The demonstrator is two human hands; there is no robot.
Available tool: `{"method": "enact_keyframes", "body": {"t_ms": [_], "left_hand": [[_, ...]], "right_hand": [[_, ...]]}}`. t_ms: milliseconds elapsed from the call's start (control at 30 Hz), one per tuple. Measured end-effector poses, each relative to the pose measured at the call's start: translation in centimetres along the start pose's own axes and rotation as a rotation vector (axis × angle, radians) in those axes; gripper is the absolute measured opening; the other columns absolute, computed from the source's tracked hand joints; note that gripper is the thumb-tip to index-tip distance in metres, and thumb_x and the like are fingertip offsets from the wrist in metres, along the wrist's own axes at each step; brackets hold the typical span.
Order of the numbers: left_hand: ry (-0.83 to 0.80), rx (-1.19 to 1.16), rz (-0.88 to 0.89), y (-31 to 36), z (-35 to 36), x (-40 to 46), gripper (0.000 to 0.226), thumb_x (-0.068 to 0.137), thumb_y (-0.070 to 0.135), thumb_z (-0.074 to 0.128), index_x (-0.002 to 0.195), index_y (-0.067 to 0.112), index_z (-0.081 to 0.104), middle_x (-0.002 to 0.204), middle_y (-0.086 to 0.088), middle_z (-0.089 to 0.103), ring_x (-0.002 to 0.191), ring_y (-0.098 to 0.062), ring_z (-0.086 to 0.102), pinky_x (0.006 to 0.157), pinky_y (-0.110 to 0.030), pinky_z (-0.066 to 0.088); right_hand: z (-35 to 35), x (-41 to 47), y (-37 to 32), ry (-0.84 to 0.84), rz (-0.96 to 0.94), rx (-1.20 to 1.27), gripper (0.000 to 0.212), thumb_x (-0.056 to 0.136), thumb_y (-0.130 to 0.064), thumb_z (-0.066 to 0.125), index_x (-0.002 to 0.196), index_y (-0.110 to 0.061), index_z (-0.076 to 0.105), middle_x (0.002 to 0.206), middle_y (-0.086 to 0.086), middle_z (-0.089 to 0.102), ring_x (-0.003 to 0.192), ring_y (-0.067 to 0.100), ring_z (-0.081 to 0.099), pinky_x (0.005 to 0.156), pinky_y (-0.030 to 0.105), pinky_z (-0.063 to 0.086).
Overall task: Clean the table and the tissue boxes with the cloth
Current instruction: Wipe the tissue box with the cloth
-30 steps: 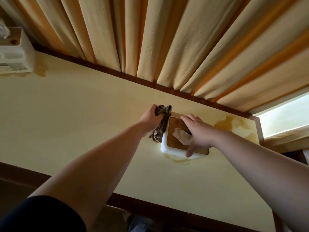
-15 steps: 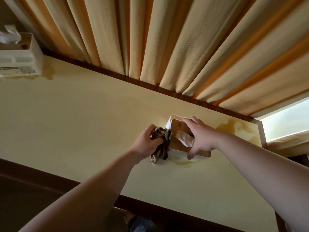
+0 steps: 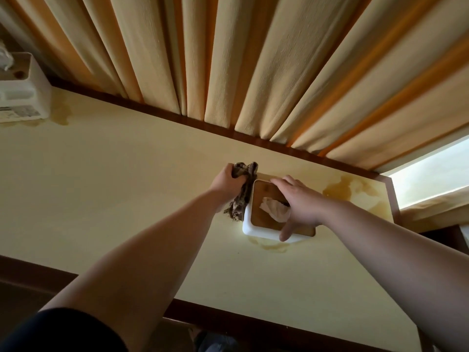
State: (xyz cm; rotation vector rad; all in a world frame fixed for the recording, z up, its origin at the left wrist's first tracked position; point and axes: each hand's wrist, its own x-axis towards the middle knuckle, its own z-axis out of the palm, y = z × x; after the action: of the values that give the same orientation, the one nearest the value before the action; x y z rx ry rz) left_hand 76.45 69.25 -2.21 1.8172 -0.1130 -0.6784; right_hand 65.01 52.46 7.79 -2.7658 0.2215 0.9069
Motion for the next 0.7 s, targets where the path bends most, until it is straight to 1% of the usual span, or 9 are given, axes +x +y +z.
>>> {"method": "enact_keyframes", "body": {"t_ms": [100,167,233,300,433,600,667,700], "left_hand": [[-0.009,0.017,-0.002,-0.9,-0.1,-0.8,0.010,0.097,0.028,0.063,0.101,0.024,0.055,0.097,-0.005,0.067,0.089,-0.026,0.065,0.085,-0.048,0.056],[-0.015,0.038,-0.005,-1.4,-0.2,-2.0,0.010,0.097,0.025,0.061,0.098,0.023,0.052,0.093,-0.005,0.065,0.083,-0.024,0.061,0.077,-0.044,0.055],[-0.005,0.050,-0.006,-2.1,-0.1,-3.6,0.010,0.096,0.023,0.060,0.099,0.020,0.051,0.088,-0.002,0.062,0.079,-0.021,0.056,0.070,-0.037,0.047],[0.007,0.038,-0.022,-2.8,0.2,-5.3,0.010,0.096,0.022,0.059,0.100,0.018,0.051,0.085,0.000,0.060,0.075,-0.018,0.053,0.067,-0.034,0.042],[0.019,0.025,-0.036,-3.7,0.3,-8.0,0.012,0.095,0.021,0.059,0.104,0.016,0.051,0.085,0.002,0.059,0.076,-0.016,0.052,0.066,-0.032,0.041],[0.067,0.031,0.066,-2.5,0.0,-8.8,0.012,0.093,0.022,0.063,0.100,0.018,0.054,0.086,0.004,0.062,0.076,-0.012,0.055,0.067,-0.029,0.044],[0.060,0.044,0.081,-1.6,-0.2,-8.0,0.012,0.094,0.024,0.063,0.102,0.019,0.055,0.092,0.002,0.066,0.081,-0.013,0.059,0.068,-0.029,0.047],[0.055,0.050,0.082,-1.2,-0.2,-7.3,0.012,0.095,0.025,0.062,0.104,0.019,0.055,0.094,0.000,0.067,0.085,-0.016,0.062,0.071,-0.032,0.050]], "right_hand": [[0.2,0.0,0.1,0.002,-0.004,0.014,0.156,0.045,-0.052,0.102,0.163,-0.034,0.001,0.164,-0.013,0.009,0.156,0.025,0.015,0.121,0.050,0.034],[0.2,0.0,0.3,0.003,-0.010,0.015,0.156,0.045,-0.053,0.102,0.163,-0.035,0.001,0.161,-0.013,0.011,0.155,0.024,0.016,0.120,0.049,0.036],[0.2,-0.1,0.4,0.004,-0.024,0.010,0.156,0.045,-0.055,0.101,0.163,-0.034,0.001,0.159,-0.013,0.013,0.154,0.024,0.017,0.119,0.048,0.036],[0.3,0.0,0.4,0.011,-0.037,0.003,0.156,0.044,-0.056,0.100,0.162,-0.034,0.000,0.157,-0.013,0.014,0.153,0.025,0.018,0.119,0.047,0.037],[0.3,0.0,0.5,0.009,-0.041,-0.009,0.155,0.045,-0.058,0.099,0.162,-0.034,0.000,0.155,-0.012,0.015,0.152,0.025,0.019,0.118,0.046,0.037],[0.2,-0.1,0.3,0.006,-0.036,0.004,0.157,0.044,-0.055,0.101,0.163,-0.032,0.000,0.156,-0.011,0.016,0.153,0.026,0.018,0.120,0.048,0.035],[0.1,-0.1,0.2,-0.002,-0.031,-0.005,0.156,0.046,-0.055,0.101,0.164,-0.029,0.002,0.156,-0.010,0.017,0.153,0.027,0.018,0.121,0.048,0.033],[0.0,-0.1,0.2,-0.007,-0.027,-0.018,0.154,0.046,-0.056,0.101,0.163,-0.027,0.005,0.155,-0.009,0.018,0.152,0.028,0.020,0.121,0.048,0.033]]}}
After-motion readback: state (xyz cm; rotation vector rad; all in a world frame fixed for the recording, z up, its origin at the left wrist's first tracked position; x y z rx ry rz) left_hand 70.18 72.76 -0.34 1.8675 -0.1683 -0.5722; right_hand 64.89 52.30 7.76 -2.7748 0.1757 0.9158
